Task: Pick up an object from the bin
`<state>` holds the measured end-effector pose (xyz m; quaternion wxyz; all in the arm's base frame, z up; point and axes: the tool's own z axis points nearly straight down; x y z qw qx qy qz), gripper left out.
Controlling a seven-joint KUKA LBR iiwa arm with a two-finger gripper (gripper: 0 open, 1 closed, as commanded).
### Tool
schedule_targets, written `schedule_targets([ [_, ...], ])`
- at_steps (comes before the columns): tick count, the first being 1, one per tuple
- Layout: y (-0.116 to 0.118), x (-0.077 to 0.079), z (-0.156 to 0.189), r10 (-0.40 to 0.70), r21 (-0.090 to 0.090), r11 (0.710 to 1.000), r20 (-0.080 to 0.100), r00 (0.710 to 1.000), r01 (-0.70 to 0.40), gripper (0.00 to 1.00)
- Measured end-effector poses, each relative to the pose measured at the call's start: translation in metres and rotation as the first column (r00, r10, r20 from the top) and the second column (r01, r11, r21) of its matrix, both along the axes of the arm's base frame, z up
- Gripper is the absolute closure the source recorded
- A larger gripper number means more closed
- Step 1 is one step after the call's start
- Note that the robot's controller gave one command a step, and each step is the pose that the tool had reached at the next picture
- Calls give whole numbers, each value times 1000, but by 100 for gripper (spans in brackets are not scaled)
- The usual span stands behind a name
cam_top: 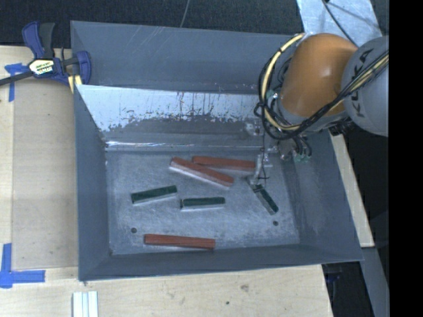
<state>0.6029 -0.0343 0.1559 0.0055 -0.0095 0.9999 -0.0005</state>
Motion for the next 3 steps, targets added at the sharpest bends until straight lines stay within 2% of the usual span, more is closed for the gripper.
schedule_targets([
  [1, 39, 1, -54, 27, 3, 1000, -10, 1000, -27, 0],
  [2, -6, 19, -77, 69, 0, 998, -5, 998, -69, 0],
  [3, 94, 4, -74, -48, 1, 999, -10, 999, 48, 100],
])
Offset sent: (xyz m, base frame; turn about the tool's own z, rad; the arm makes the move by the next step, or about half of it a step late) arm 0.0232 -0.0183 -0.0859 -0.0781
